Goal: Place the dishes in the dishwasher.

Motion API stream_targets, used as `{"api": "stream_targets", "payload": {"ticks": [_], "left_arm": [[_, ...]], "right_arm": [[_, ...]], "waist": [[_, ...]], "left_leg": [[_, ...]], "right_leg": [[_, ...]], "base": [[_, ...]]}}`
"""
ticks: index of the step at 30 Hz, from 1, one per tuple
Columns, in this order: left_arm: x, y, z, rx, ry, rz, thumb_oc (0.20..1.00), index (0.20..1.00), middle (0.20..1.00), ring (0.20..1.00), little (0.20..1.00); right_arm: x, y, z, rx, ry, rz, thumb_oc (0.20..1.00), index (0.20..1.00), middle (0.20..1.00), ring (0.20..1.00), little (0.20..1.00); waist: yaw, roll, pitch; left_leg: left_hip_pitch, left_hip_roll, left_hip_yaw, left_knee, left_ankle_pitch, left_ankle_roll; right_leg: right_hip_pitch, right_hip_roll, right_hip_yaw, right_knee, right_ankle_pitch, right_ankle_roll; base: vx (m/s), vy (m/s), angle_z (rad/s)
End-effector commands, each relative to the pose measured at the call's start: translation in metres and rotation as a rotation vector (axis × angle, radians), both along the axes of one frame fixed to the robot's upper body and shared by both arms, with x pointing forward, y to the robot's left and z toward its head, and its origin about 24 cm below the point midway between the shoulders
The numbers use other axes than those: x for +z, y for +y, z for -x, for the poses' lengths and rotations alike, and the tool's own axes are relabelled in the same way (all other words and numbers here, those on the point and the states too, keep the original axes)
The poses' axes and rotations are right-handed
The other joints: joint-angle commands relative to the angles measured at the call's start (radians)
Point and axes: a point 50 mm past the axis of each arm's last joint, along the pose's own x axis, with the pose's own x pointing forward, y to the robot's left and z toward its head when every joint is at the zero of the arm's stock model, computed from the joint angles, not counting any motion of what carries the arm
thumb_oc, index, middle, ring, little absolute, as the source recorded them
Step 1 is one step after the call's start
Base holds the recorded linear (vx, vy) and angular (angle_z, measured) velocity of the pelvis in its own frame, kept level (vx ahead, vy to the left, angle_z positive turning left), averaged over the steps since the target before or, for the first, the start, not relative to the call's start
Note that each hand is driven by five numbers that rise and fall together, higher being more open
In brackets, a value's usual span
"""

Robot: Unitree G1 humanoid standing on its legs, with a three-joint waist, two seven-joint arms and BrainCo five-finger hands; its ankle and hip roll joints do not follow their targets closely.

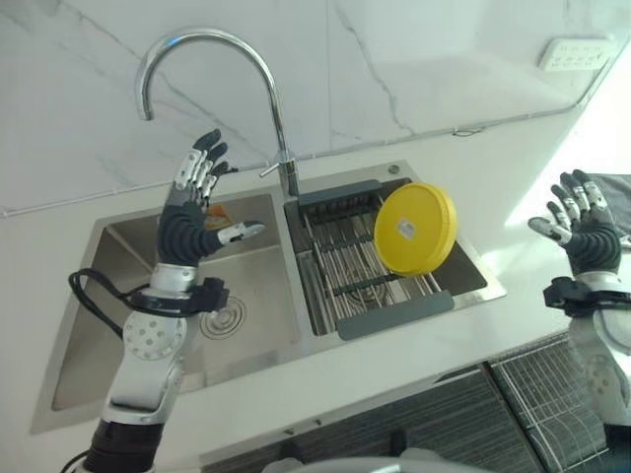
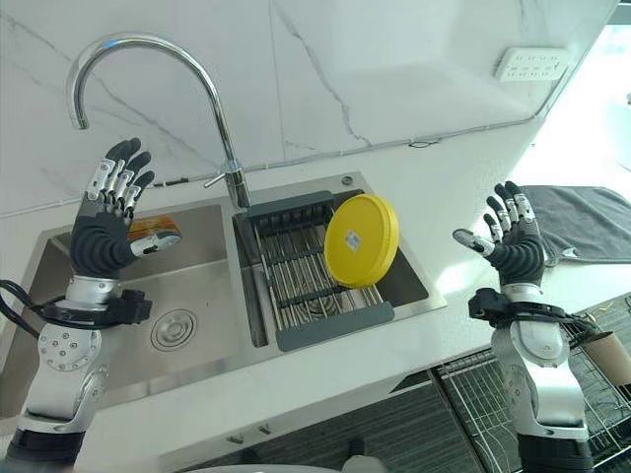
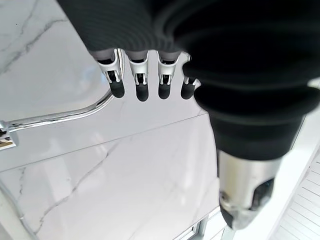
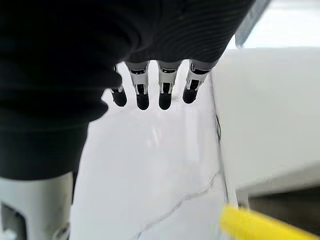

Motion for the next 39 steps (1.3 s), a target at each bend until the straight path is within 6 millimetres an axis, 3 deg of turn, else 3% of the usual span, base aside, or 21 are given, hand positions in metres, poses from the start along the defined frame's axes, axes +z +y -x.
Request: {"api": "stream_targets", "payload": {"ticks": [1, 11, 31, 39], "left_arm": [[0.015, 0.007, -0.001, 0.012, -0.105, -0.059, 1.0, 1.0, 1.0, 1.0, 1.0], [0.015, 0.006, -0.003, -0.003, -0.107, -0.058, 1.0, 1.0, 1.0, 1.0, 1.0], [0.014, 0.014, -0.003, 0.039, -0.101, -0.059, 1.0, 1.0, 1.0, 1.0, 1.0], [0.014, 0.014, -0.003, 0.037, -0.099, -0.067, 1.0, 1.0, 1.0, 1.0, 1.0]], "right_arm": [[0.027, 0.003, -0.009, 0.138, -0.106, -0.022, 1.0, 1.0, 1.0, 1.0, 1.0], [0.015, 0.009, -0.024, 0.221, -0.003, -0.099, 1.0, 1.0, 1.0, 1.0, 1.0], [0.019, -0.012, -0.032, 0.051, -0.003, -0.072, 1.0, 1.0, 1.0, 1.0, 1.0], [0.002, -0.013, -0.034, 0.046, 0.075, -0.103, 1.0, 1.0, 1.0, 1.0, 1.0]], "waist": [[0.019, -0.012, -0.036], [0.034, -0.015, -0.04], [0.04, -0.013, -0.039], [0.043, -0.011, -0.038]], "left_leg": [[0.05, 0.056, 0.009, -0.002, -0.102, -0.03], [0.054, 0.058, 0.0, -0.002, -0.1, -0.034], [0.065, 0.061, -0.003, -0.002, -0.103, -0.034], [0.063, 0.063, -0.003, -0.002, -0.1, -0.036]], "right_leg": [[0.046, -0.035, -0.049, 0.001, -0.111, 0.052], [0.056, -0.032, -0.063, 0.001, -0.115, 0.047], [0.066, -0.021, -0.057, 0.001, -0.122, 0.038], [0.066, -0.022, -0.06, 0.001, -0.122, 0.038]], "base": [[0.01, -0.024, 0.03], [0.0, -0.004, 0.01], [0.01, -0.004, 0.03], [0.0, 0.0, 0.0]]}}
